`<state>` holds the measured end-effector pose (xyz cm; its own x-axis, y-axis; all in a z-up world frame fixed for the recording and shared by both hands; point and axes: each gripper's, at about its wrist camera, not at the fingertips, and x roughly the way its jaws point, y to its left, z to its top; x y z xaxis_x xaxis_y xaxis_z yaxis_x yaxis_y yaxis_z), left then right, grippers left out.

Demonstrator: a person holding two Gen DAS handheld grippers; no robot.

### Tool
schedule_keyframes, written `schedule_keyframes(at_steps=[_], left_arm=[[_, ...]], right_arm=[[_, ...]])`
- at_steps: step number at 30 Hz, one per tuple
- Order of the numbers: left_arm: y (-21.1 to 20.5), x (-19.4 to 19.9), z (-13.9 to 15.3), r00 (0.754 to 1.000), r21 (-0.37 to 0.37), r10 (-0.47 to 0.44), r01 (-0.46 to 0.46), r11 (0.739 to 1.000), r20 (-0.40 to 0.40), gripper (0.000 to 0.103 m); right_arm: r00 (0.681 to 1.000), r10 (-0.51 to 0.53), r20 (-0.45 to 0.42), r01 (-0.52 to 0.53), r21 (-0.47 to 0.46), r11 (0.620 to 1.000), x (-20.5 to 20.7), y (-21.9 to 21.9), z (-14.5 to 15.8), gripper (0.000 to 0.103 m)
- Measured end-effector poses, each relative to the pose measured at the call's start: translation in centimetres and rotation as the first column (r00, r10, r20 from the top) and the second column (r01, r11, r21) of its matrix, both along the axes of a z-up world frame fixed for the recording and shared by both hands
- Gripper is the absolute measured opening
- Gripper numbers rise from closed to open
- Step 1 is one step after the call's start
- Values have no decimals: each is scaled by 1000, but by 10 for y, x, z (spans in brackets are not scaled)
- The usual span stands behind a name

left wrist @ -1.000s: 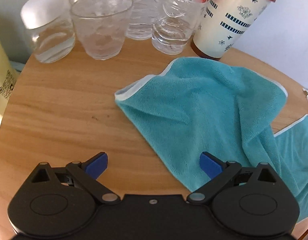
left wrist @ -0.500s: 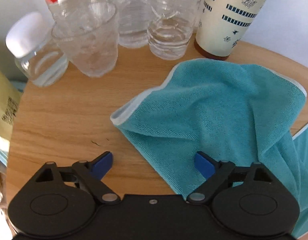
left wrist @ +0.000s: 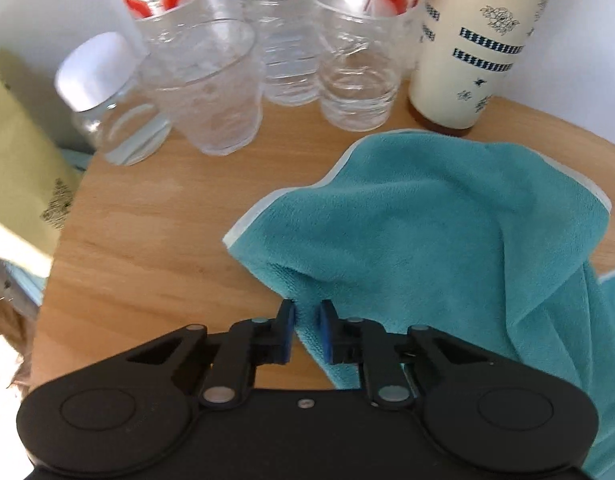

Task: Fold towel

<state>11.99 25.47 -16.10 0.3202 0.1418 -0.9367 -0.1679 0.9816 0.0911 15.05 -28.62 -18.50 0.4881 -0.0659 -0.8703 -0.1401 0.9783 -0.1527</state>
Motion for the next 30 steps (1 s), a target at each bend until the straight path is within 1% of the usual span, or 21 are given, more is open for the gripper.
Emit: schedule_keyframes(at_steps=[4, 7, 11, 13, 15, 16, 17, 18, 19, 21, 22, 23, 24, 25, 26, 27, 28, 29, 30], left_arm=[[-1, -12, 7, 999, 9, 48, -48, 999, 0, 10], [-3, -20, 21, 997, -11, 82, -82, 997, 17, 10], [-12, -25, 39, 995, -13, 92, -91, 996, 45, 10], [-18, -29, 49, 994, -8, 89, -89, 996, 65, 10], [-24, -34, 62, 990, -15, 95, -94, 995, 102, 10], [-25, -40, 72, 982, -25, 114, -112, 993, 149, 10], [-28, -43, 79, 977, -34, 116, -112, 993, 178, 10], [-31, -45, 85, 976, -38, 106, -101, 994, 192, 10], [-34, -46, 90, 974, -43, 96, -89, 995, 206, 10], [-44, -40, 95, 978, -17, 27, -24, 1000, 208, 10], [-48, -35, 94, 980, 12, 0, -3, 1000, 201, 10], [-48, -31, 90, 983, 25, -12, 8, 1000, 182, 11], [-45, -28, 85, 987, 1, -2, 1, 1000, 158, 11], [-40, -26, 81, 991, -34, 18, -13, 999, 133, 13], [-34, -25, 74, 993, -73, 39, -31, 997, 109, 19], [-27, -26, 66, 995, -90, 57, -50, 995, 81, 26], [-22, -26, 58, 996, -96, 73, -67, 993, 53, 44], [-18, -28, 52, 996, -107, 83, -78, 991, 34, 52], [-13, -32, 46, 996, -127, 92, -88, 988, 21, 52]], right_arm=[[999, -21, 28, 23, -77, 997, 19, -15, -6, 3], [998, -50, 45, 54, -84, 995, 30, -26, -7, 3], [999, 0, 50, 5, -108, 994, 35, -26, -7, 7], [997, 30, 74, -24, -75, 997, 26, -22, 7, 14], [993, 78, 86, -78, -9, 997, 13, -15, 23, 18], [990, 110, 93, -111, 8, 994, 6, -10, 29, 19], [984, 144, 103, -146, 14, 989, -2, -3, 35, 23], [979, 172, 114, -175, 22, 984, -12, 4, 41, 28], [976, 185, 112, -190, 38, 981, -19, 9, 43, 29], [976, 195, 97, -203, 83, 976, -30, 14, 45, 30], [977, 192, 94, -202, 108, 973, -37, 16, 46, 30], [979, 188, 79, -197, 129, 972, -44, 18, 45, 30], [981, 183, 56, -190, 147, 971, -52, 21, 43, 31], [983, 180, 42, -184, 153, 971, -58, 23, 42, 32], [983, 179, 26, -181, 146, 972, -66, 25, 39, 33], [984, 178, 10, -178, 141, 974, -75, 27, 37, 35], [984, 176, -4, -174, 139, 975, -84, 29, 36, 36], [986, 168, -20, -164, 142, 976, -95, 32, 36, 37], [987, 156, -36, -149, 148, 978, -107, 35, 35, 37]])
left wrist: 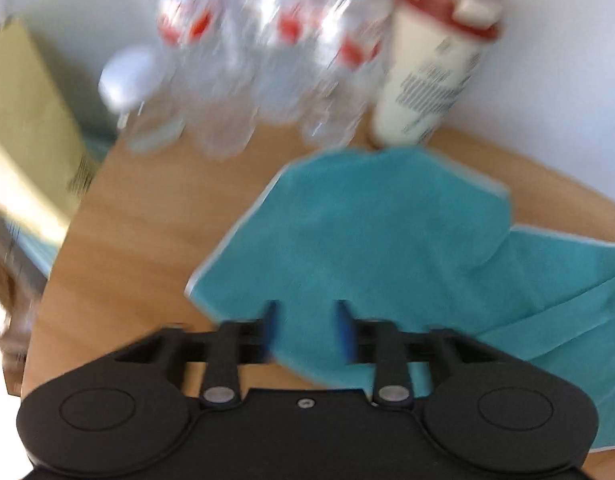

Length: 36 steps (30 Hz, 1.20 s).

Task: Fold towel

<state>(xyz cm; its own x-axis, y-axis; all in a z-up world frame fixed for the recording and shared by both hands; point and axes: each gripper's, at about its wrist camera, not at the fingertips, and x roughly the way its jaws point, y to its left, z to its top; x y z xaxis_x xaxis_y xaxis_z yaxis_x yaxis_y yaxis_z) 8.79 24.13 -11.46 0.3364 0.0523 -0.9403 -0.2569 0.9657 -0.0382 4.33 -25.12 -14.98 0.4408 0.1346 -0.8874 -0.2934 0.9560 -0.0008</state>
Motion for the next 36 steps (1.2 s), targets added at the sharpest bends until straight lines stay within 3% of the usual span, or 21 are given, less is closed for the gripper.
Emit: schedule_keyframes(at_steps=[6, 12, 15, 16, 17, 22, 24, 31, 33, 36], left_arm=[[33, -4, -25, 996, -106, 84, -86, 991, -30, 52], [61, 9, -46, 989, -174, 150, -149, 973, -11, 50], [70, 15, -46, 988, -212, 152, -145, 966, 15, 36], [70, 16, -47, 989, -229, 149, -142, 963, 15, 23], [70, 17, -48, 990, -238, 142, -134, 962, 15, 10], [69, 18, -42, 992, -263, 121, -109, 959, 32, 10], [68, 20, -36, 992, -284, 115, -98, 954, 43, 10], [51, 41, -22, 996, -263, 33, -10, 965, 84, 10], [42, 47, -15, 994, -269, 2, 26, 963, 105, 10], [11, 62, 3, 979, -281, -103, 150, 948, 175, 10]], right_arm=[[991, -106, -87, 110, 44, 993, -33, 8, -10, 37], [983, -155, -98, 158, 20, 987, -55, 20, -7, 39], [978, -186, -98, 186, -10, 983, -58, 22, -8, 39], [977, -191, -93, 189, -29, 982, -60, 23, -7, 39], [978, -192, -85, 188, -53, 981, -61, 25, -7, 39], [973, -213, -95, 204, -93, 975, -63, 24, -16, 40], [970, -216, -111, 205, -95, 974, -62, 24, -20, 48], [951, -268, -152, 260, -73, 963, -59, 16, -29, 60], [949, -278, -152, 271, -64, 960, -60, 15, -29, 60], [950, -279, -141, 273, -59, 960, -64, 14, -30, 60]])
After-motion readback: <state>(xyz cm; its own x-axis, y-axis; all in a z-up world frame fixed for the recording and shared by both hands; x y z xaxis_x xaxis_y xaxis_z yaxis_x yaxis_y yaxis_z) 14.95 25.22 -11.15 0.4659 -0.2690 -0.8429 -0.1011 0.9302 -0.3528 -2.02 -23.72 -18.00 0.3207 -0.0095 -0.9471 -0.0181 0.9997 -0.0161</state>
